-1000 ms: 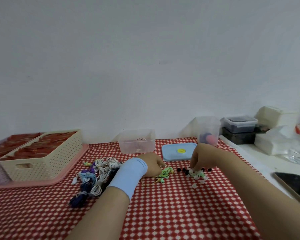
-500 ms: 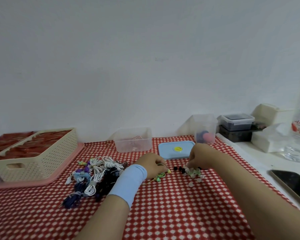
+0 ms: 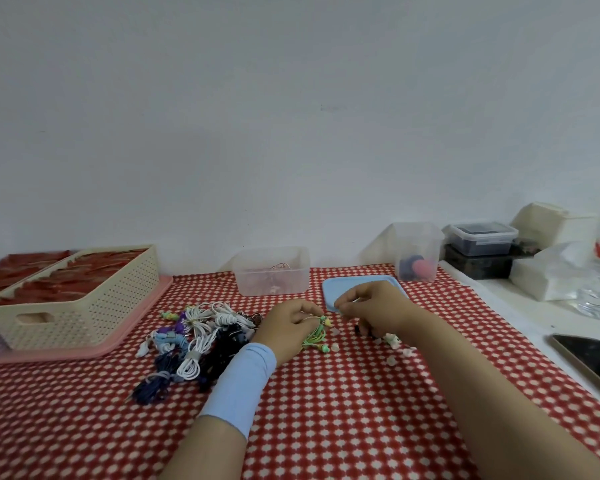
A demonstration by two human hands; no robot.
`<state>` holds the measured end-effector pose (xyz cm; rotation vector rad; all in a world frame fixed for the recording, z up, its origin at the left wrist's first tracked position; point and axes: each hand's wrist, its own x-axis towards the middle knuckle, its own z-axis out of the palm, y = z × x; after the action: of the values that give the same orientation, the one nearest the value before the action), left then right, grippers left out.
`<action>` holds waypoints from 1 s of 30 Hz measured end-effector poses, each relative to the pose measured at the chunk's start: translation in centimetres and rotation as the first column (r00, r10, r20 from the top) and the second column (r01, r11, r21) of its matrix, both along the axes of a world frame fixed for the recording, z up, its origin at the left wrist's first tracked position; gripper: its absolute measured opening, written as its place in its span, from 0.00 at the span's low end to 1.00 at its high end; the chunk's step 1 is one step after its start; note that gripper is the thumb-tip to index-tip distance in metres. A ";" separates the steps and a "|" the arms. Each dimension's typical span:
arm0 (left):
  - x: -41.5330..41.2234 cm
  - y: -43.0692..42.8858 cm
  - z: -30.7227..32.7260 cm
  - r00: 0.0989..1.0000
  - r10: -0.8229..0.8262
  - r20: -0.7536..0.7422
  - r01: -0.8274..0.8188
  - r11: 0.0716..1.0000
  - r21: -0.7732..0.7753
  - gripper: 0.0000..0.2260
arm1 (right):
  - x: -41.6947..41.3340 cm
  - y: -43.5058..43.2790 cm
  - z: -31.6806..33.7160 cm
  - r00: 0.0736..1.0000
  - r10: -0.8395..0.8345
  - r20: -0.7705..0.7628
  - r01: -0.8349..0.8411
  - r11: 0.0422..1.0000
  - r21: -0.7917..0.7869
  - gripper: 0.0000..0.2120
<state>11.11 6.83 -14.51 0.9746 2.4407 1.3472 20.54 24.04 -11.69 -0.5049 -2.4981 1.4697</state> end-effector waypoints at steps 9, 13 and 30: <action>0.0 -1.1 0.7 0.990 -0.008 0.141 -0.013 0.989 0.144 0.08 | 0.0 -0.9 -1.7 0.998 -0.004 -0.069 -0.011 0.976 -0.220 0.03; 0.2 -1.1 0.6 0.991 -0.022 0.135 -0.010 0.974 0.228 0.06 | -0.2 -1.3 -1.8 0.993 -0.011 -0.116 -0.020 0.965 -0.261 0.07; 0.7 -1.0 0.6 0.958 -0.063 0.280 -0.054 0.919 0.390 0.07 | 0.6 -2.4 -1.0 0.976 0.065 -0.210 -0.155 0.879 -0.450 0.11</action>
<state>11.85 5.81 -13.87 0.7871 1.9913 1.8801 21.10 21.64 -12.72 -0.2751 -2.0508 2.0708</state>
